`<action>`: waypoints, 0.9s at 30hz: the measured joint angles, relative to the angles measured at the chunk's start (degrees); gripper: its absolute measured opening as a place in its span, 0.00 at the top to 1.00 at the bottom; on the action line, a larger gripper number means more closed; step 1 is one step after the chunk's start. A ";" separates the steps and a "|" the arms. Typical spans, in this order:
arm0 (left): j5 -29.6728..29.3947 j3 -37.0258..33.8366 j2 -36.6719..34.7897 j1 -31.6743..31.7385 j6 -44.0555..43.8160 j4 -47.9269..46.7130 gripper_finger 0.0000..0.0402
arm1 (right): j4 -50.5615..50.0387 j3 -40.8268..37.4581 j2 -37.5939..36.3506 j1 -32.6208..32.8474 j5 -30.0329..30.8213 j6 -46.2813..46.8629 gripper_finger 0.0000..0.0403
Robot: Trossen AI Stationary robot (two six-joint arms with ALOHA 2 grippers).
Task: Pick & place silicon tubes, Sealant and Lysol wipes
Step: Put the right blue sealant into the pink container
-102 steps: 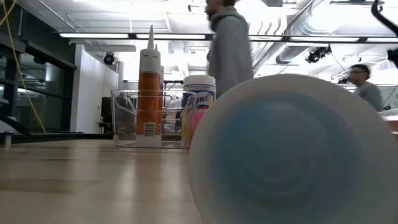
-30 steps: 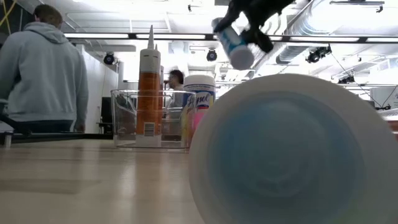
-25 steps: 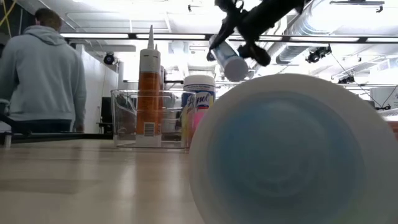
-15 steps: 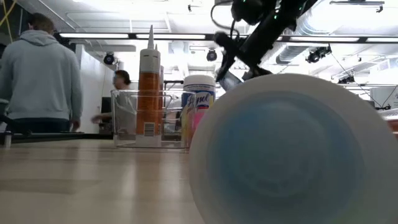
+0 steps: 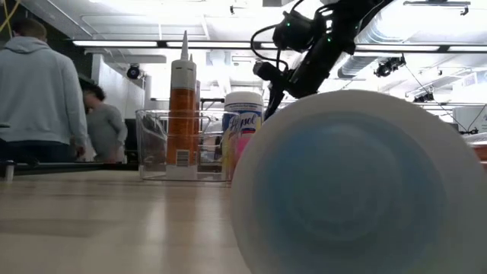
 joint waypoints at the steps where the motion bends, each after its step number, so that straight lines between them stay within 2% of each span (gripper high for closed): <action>1: 0.00 0.00 0.00 0.00 -0.01 0.00 0.14 | -0.25 0.00 0.08 -0.17 -0.08 0.92 0.48; 10: -0.02 0.00 0.00 0.00 0.01 -0.02 0.14 | -1.21 0.02 0.93 -0.63 -0.24 4.72 0.48; 27: -0.09 0.00 0.00 0.00 -0.01 1.98 0.14 | 1.37 0.02 6.58 -0.50 -2.38 5.18 0.48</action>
